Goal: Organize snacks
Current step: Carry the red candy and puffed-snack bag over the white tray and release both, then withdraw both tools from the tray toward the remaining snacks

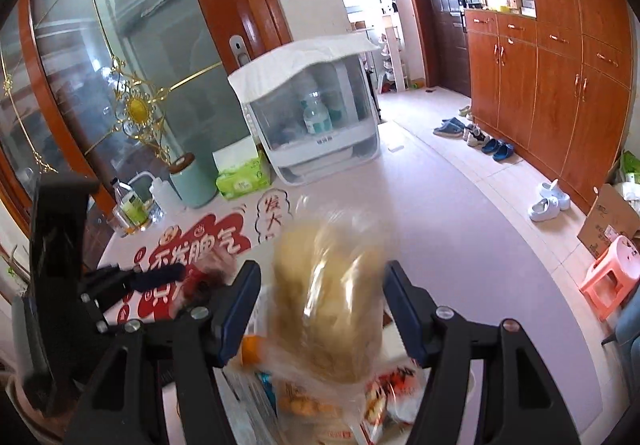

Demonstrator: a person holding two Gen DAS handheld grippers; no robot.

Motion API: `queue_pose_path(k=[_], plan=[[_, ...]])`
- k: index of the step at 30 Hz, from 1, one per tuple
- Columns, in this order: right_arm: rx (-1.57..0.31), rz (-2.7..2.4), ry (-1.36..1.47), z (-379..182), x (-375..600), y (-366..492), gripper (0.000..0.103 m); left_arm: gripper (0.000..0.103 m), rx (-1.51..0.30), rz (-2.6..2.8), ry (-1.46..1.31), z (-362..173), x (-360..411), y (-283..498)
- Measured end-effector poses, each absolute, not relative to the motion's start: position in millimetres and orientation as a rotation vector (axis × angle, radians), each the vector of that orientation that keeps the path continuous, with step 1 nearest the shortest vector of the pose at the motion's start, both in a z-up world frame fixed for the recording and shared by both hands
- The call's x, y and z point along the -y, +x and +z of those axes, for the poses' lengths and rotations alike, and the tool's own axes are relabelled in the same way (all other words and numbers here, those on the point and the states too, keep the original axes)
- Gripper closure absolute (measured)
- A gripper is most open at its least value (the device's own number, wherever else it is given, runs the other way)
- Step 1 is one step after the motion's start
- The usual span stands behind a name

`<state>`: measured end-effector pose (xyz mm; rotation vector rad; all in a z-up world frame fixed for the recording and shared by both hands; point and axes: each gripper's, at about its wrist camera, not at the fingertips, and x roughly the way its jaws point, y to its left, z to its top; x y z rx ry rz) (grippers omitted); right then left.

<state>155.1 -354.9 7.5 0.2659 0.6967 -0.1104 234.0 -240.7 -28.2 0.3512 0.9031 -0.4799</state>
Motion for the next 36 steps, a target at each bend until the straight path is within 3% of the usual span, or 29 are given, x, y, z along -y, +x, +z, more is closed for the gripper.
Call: queue_pose_path(k=[2, 36], plan=[[-0.690, -0.114, 0.263, 10, 353, 161, 0.039, 0.017, -0.893, -0.468, 0.367, -28, 241, 235], [-0.726, -0.065, 0.286, 6, 302, 113, 0.036, 0.015, -0.936, -0.411, 0.406, -9, 169, 185]])
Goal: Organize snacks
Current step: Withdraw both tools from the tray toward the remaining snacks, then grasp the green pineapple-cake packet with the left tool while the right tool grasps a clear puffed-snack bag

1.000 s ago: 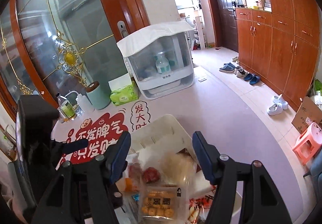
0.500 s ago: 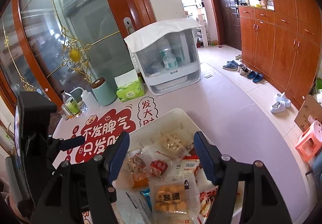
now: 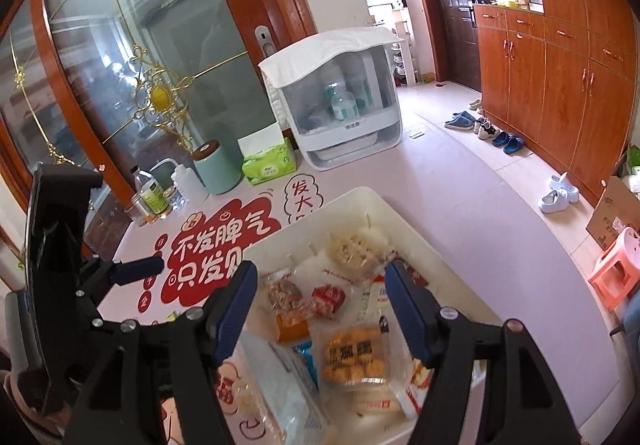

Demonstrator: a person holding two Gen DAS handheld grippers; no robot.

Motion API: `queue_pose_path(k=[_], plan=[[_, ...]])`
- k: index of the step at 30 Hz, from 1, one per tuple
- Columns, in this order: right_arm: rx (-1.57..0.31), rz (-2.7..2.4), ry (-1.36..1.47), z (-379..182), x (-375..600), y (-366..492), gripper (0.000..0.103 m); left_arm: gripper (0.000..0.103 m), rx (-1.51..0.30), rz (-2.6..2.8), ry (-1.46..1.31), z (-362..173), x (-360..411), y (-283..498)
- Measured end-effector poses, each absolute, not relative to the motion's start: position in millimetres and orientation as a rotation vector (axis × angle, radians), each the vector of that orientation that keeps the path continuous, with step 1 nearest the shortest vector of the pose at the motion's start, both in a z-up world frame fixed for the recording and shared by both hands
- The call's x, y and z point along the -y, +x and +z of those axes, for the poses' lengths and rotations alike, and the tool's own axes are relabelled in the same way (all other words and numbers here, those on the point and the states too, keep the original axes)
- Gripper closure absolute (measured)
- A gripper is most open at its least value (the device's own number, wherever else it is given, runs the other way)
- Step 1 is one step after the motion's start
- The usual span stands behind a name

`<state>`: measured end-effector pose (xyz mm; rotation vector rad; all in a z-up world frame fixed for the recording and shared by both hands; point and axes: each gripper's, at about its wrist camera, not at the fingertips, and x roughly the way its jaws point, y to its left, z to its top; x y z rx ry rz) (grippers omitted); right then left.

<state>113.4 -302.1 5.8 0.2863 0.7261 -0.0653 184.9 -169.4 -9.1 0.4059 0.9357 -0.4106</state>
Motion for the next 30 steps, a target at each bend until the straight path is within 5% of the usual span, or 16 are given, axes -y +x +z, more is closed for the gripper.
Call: queue_pose_path(k=[22, 30], plan=[[-0.750, 0.137, 0.174, 27, 205, 73, 0.036, 0.012, -0.861, -0.231, 0.475, 80, -18, 138], [-0.785, 0.047, 0.193, 20, 155, 76, 0.036, 0.011, -0.860, -0.339, 0.540, 70, -57, 169]])
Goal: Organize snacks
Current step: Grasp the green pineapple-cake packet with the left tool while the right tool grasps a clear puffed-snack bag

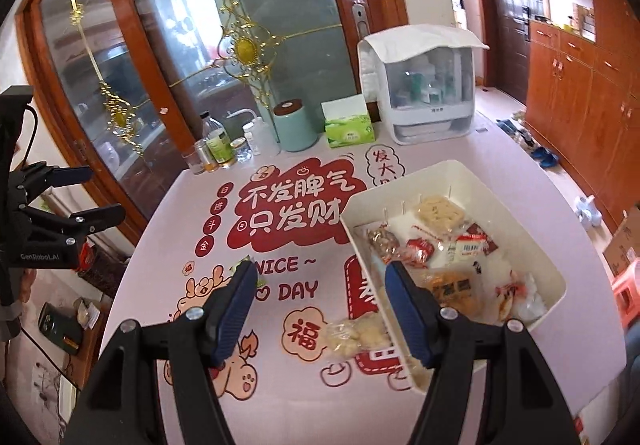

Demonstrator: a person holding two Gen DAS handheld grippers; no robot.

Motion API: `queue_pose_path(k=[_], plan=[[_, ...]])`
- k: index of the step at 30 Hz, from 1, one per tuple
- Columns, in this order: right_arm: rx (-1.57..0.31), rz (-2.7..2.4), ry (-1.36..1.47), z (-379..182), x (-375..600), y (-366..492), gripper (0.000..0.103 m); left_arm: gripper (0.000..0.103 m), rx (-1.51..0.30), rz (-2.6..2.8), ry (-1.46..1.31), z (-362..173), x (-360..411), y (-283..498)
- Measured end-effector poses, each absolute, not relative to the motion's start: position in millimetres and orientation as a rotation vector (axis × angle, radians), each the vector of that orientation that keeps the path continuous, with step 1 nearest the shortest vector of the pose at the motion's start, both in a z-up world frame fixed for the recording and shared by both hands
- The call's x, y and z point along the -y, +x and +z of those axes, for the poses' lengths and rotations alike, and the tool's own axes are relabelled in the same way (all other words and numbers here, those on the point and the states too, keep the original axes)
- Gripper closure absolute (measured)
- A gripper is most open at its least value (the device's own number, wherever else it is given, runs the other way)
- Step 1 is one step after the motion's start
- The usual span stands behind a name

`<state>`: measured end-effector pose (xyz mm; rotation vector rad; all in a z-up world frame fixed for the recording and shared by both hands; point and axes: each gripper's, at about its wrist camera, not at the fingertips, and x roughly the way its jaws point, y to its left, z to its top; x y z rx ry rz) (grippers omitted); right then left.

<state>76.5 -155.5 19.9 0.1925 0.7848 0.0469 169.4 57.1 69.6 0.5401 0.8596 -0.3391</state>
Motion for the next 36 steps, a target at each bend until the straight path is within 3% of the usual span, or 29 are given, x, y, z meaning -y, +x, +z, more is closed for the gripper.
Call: queue_pose_path(k=[10, 18, 24, 36], plan=[[-0.878, -0.195, 0.351, -30, 123, 78, 0.036, 0.011, -0.958, -0.522, 0.579, -12, -82, 235], [-0.978, -0.362, 0.519, -95, 118, 77, 0.036, 0.011, -1.140, -0.543, 0.430, -122, -74, 288], [-0.995, -0.465, 0.610, -143, 127, 95, 0.036, 0.011, -1.194, -0.577, 0.467, -184, -57, 301], [-1.017, -0.706, 0.710, -201, 150, 130, 0.036, 0.012, -1.226, -0.650, 0.544, -224, -43, 306]])
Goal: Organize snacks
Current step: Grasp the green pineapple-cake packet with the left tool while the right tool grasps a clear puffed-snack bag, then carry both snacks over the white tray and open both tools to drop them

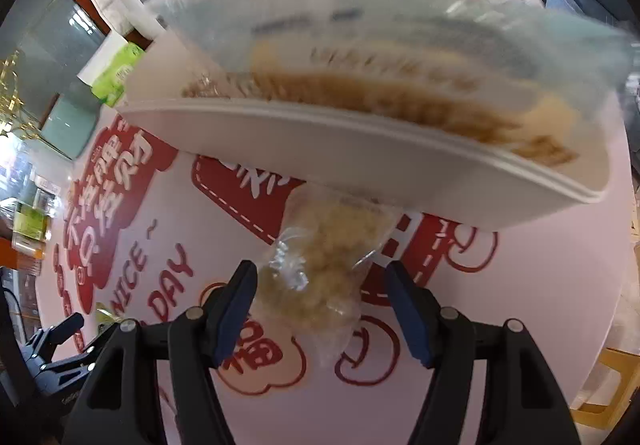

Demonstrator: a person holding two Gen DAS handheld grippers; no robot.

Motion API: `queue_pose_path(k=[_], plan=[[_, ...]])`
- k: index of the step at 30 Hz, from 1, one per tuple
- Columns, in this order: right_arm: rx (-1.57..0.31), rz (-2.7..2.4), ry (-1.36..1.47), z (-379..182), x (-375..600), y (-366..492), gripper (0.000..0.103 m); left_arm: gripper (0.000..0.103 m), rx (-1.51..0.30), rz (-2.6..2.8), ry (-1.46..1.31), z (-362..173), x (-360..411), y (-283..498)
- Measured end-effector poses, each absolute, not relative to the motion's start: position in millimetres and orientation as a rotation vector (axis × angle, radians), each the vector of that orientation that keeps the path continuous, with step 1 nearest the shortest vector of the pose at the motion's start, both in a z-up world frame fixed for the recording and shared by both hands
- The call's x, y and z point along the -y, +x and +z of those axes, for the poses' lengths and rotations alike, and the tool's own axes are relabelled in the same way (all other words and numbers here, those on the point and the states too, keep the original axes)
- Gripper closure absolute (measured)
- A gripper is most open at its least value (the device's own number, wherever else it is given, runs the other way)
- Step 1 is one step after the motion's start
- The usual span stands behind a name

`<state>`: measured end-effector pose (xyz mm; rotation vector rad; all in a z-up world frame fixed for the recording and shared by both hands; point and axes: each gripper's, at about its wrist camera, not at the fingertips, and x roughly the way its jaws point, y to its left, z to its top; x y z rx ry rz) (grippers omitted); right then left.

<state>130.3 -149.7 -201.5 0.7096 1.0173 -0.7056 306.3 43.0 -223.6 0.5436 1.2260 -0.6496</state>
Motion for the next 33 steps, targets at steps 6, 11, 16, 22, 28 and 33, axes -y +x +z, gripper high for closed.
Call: queue_pose_path(k=[6, 11, 16, 22, 28, 33], plan=[[-1.021, -0.706, 0.660, -207, 146, 138, 0.036, 0.013, -1.254, -0.667, 0.528, -233, -46, 309], [-1.029, -0.697, 0.608, -207, 143, 143, 0.044, 0.043, -1.235, -0.687, 0.480, -229, -51, 306], [-1.039, -0.654, 0.560, -206, 136, 146, 0.059, 0.051, -1.224, -0.656, 0.438, -226, -57, 302], [-1.051, -0.599, 0.543, -202, 129, 133, 0.060, 0.052, -1.210, -0.631, 0.394, -217, -65, 279], [-1.067, -0.500, 0.485, -184, 112, 118, 0.060, 0.052, -1.142, -0.652, 0.384, -179, -59, 245], [-0.999, -0.463, 0.354, -141, 98, 87, 0.060, 0.051, -1.058, -0.701, 0.330, -133, -46, 219]])
